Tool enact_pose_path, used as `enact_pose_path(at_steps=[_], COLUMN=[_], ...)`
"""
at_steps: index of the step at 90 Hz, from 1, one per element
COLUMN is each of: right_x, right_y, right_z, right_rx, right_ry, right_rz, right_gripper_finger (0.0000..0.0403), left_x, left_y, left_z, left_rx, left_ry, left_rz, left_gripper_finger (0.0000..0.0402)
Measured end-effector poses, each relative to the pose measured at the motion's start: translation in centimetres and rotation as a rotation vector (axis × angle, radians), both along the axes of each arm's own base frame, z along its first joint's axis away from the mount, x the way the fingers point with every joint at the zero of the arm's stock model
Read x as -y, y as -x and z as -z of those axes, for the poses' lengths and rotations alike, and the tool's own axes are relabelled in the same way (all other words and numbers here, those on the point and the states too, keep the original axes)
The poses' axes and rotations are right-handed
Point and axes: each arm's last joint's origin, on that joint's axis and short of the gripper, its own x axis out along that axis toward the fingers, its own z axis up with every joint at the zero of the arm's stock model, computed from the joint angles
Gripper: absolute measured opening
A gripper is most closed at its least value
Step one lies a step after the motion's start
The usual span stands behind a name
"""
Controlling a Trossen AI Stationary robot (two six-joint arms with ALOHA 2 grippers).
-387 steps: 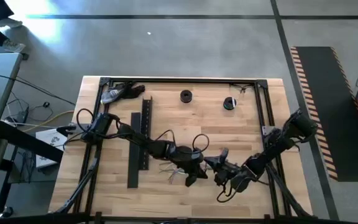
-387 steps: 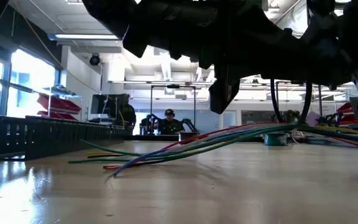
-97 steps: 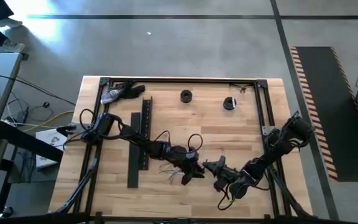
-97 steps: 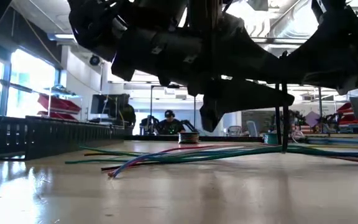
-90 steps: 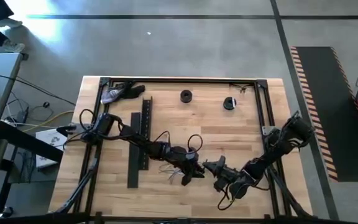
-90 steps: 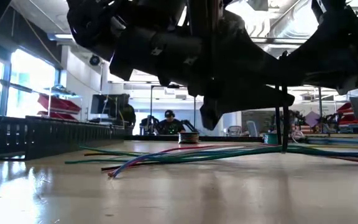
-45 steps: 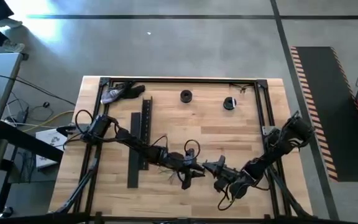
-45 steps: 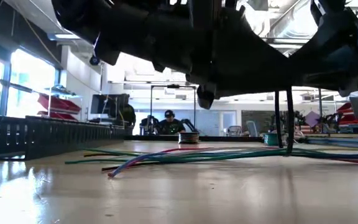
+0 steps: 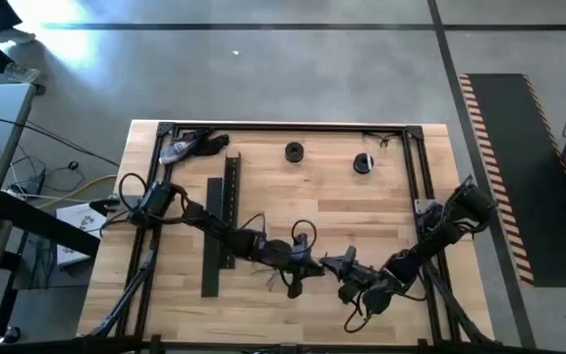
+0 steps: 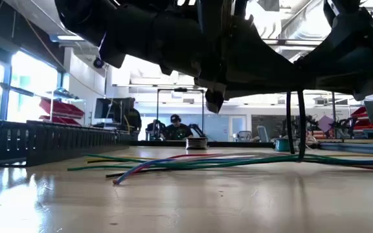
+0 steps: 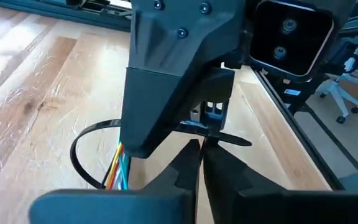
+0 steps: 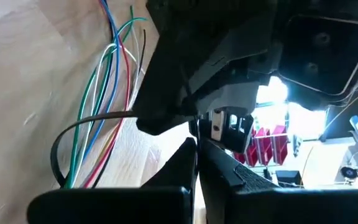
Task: Ziptie cables
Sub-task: Wrap the black zip tie on the cable
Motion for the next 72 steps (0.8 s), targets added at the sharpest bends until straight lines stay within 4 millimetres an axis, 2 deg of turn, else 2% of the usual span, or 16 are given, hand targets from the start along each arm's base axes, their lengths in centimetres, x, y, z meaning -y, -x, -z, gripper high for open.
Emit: enact_pose_path(at_steps=[52,72], right_x=[-0.3,-0.5], right_y=[0.0,0.1], right_z=[-0.2,-0.2], right_rx=[-0.025,-0.047], right_ry=[0.075,0.098], right_rz=[-0.056,-0.098], right_gripper_finger=[0.0000,0.0000], left_x=[-1.7,-2.0], left_y=[-0.5,0.0], left_z=[0.1,0.7], left_rx=[-0.059,-0.057], left_ry=[0.197,0.220], left_rz=[0.004,-0.003], left_gripper_finger=[0.0000,0.0000])
